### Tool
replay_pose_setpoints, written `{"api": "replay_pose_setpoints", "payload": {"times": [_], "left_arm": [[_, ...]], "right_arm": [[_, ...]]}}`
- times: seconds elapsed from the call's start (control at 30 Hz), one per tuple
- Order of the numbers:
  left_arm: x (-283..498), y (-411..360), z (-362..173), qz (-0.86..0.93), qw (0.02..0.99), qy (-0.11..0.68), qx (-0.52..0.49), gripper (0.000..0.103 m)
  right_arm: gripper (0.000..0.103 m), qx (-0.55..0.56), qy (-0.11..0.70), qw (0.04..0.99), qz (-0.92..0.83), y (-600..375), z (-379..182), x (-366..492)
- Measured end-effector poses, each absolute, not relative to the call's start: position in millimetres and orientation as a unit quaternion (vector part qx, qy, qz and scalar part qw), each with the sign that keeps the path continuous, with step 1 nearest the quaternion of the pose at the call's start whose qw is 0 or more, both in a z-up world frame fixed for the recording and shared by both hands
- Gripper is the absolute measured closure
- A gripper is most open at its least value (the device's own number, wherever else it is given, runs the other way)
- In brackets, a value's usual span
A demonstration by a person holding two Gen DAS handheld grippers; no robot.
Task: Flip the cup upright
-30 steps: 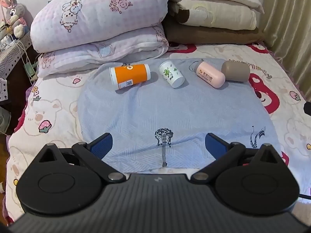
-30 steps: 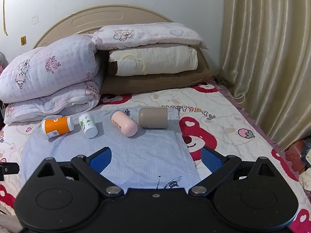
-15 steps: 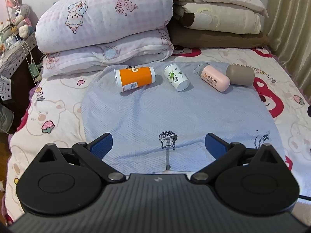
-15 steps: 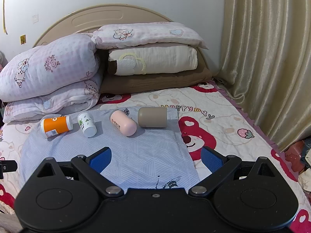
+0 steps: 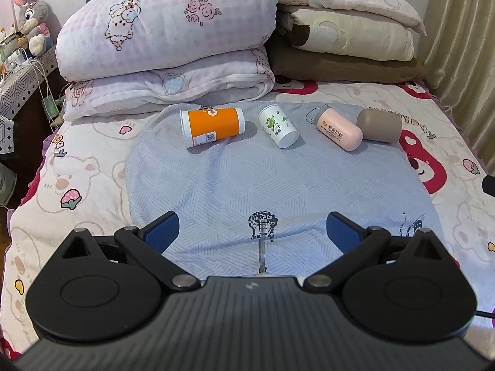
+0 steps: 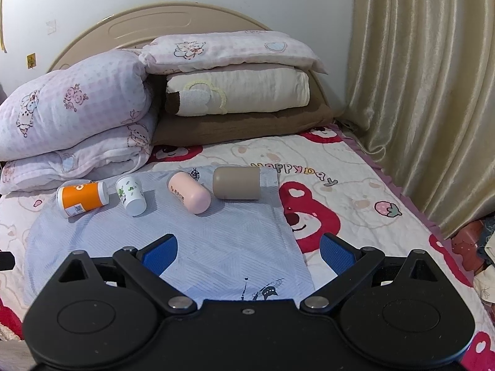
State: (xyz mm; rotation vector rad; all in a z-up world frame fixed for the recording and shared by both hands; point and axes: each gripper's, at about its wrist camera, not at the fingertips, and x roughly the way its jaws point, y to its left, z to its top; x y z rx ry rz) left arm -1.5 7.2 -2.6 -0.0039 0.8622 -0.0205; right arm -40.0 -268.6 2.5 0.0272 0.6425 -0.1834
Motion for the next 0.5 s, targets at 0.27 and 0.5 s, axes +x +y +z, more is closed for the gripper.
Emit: {"api": "replay_pose_setpoints", "payload": {"times": [0.27,0.5], "left_arm": [[-1.9,7.0,-2.9,-0.011,0.908,0.419,-0.001,0.000],[-5.6,3.5,-0.5,-0.016,0.908,0.418,0.001,0.000]], "right_arm": [[0.003,0.010,0.315,0.945,-0.089,-265.4,3.0,-40.0],[0.003,0.006,0.312,0.946,-0.089,-264.4,2.7,-41.8]]}}
